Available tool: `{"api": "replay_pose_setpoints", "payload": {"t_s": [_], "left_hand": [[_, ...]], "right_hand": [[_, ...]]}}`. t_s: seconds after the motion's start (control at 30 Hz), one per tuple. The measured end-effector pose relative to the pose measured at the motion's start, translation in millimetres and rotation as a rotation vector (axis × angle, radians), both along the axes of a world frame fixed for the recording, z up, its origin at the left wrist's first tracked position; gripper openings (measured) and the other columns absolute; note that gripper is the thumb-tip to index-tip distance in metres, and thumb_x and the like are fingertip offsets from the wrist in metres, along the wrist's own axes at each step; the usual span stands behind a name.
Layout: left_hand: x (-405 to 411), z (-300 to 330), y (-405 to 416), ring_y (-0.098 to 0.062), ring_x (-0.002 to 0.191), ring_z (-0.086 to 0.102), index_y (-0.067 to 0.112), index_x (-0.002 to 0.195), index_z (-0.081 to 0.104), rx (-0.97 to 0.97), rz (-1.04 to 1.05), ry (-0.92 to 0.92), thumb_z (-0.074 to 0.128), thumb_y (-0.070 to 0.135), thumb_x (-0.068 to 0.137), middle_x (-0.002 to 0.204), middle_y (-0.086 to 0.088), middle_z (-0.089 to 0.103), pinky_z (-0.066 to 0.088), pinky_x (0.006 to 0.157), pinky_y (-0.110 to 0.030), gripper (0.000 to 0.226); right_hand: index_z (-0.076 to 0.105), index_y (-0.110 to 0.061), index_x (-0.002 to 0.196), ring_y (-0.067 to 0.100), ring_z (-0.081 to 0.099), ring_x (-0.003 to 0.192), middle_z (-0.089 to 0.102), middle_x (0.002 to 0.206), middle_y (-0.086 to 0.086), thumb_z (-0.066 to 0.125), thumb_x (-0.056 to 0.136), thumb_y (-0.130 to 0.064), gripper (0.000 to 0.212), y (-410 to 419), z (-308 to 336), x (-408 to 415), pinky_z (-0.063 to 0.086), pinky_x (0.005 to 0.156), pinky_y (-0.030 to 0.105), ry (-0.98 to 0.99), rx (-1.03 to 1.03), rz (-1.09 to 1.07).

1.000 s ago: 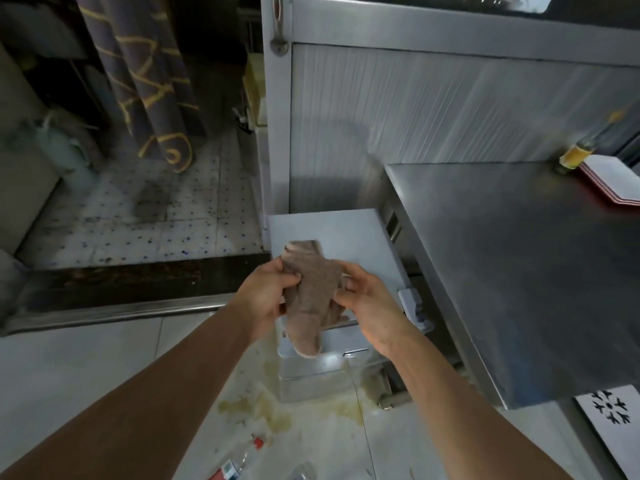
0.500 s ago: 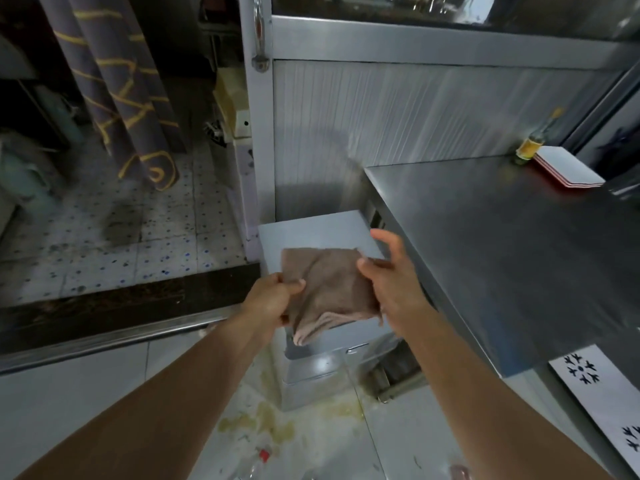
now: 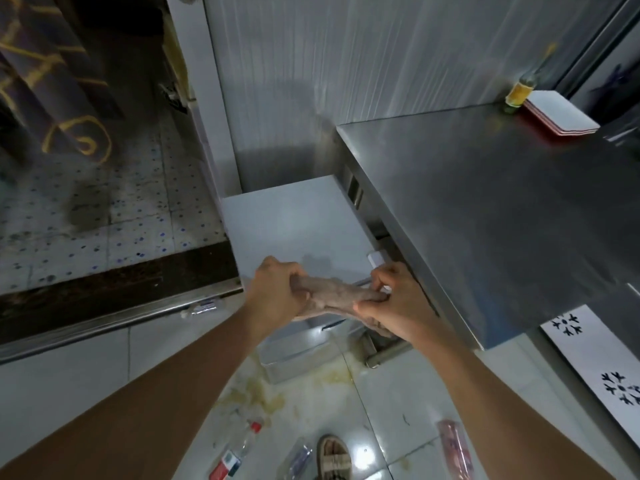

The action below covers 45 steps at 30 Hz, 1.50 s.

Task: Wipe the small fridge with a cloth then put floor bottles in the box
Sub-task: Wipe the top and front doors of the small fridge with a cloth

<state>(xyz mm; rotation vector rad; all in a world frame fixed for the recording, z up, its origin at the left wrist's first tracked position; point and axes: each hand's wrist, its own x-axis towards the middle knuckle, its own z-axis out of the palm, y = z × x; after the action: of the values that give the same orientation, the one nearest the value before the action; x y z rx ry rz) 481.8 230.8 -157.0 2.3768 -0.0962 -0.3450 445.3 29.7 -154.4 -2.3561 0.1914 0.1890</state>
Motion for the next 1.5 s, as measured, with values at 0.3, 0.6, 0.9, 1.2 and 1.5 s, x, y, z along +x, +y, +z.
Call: {"api": "replay_pose_setpoints", "payload": {"t_s": [0.3,0.6,0.9,1.2,1.5], "left_hand": [[53,-30,-86,-0.023,0.088,0.063,0.024,0.095,0.066,0.059,0.017,-0.036,0.060,0.011,0.078,0.092,-0.003,0.068,0.038,0.065,-0.018,0.023],[88,-86,-81,-0.029,0.124,0.048,0.003,0.131,0.048,0.002,-0.065,-0.056,0.060,-0.011,0.074,0.136,-0.016,0.048,0.032,0.106,-0.026,0.059],[80,-134,-45,-0.025,0.132,0.023,0.031,0.137,0.039,0.442,-0.007,-0.153,0.060,0.018,0.079,0.151,0.004,0.025,0.023,0.104,-0.040,0.063],[120,-155,-33,-0.033,0.126,0.029,0.024,0.131,0.049,0.414,0.022,-0.256,0.058,0.021,0.082,0.147,-0.004,0.033,0.026,0.102,-0.045,0.050],[172,-163,-42,-0.029,0.131,0.022,0.028,0.135,0.042,0.440,0.018,-0.275,0.053,0.032,0.085,0.151,-0.001,0.024,0.018,0.105,-0.045,0.051]], "right_hand": [[0.058,-0.017,0.113,-0.004,0.057,0.072,0.062,0.093,-0.011,0.061,0.081,0.003,0.039,-51,-29,18,0.041,0.063,-0.002,-0.169,0.076,-0.056],[0.030,-0.012,0.146,0.025,0.018,0.145,0.015,0.158,0.012,0.050,0.094,-0.041,0.063,-62,-102,50,0.022,0.118,0.036,-0.008,-0.626,0.439],[0.017,-0.018,0.151,0.026,0.003,0.147,0.012,0.160,0.004,0.052,0.090,-0.008,0.072,-59,-140,76,0.014,0.119,0.046,-0.122,-0.641,0.456],[0.029,-0.012,0.148,0.029,0.018,0.145,0.022,0.157,0.011,0.054,0.087,-0.007,0.065,-48,-154,108,0.023,0.116,0.049,-0.166,-0.602,0.267],[0.010,-0.017,0.152,0.037,0.009,0.145,-0.001,0.159,0.013,0.049,0.092,-0.018,0.072,-19,-163,223,0.033,0.112,0.048,-0.086,-0.528,0.153]]}}
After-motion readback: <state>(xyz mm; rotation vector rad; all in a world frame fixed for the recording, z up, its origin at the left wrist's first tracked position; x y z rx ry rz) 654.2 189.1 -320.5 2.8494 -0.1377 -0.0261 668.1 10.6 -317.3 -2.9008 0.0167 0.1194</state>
